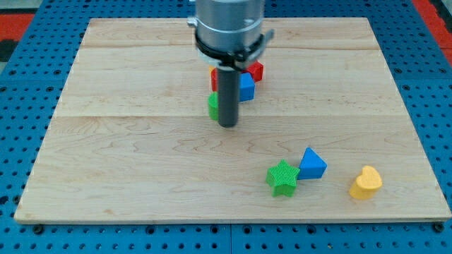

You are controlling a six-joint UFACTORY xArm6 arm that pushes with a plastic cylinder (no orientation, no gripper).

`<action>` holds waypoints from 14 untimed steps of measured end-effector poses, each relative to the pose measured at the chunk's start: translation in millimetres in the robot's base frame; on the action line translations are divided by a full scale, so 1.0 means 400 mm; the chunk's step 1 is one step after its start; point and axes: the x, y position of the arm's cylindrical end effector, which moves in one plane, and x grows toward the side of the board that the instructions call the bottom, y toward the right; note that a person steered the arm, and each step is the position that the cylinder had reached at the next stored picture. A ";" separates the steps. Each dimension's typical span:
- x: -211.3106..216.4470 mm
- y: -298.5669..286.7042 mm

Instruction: Place the blue triangle to the bottom left of the red circle

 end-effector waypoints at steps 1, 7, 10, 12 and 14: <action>-0.054 -0.085; 0.091 0.455; 0.266 0.255; 0.170 0.216; 0.085 0.091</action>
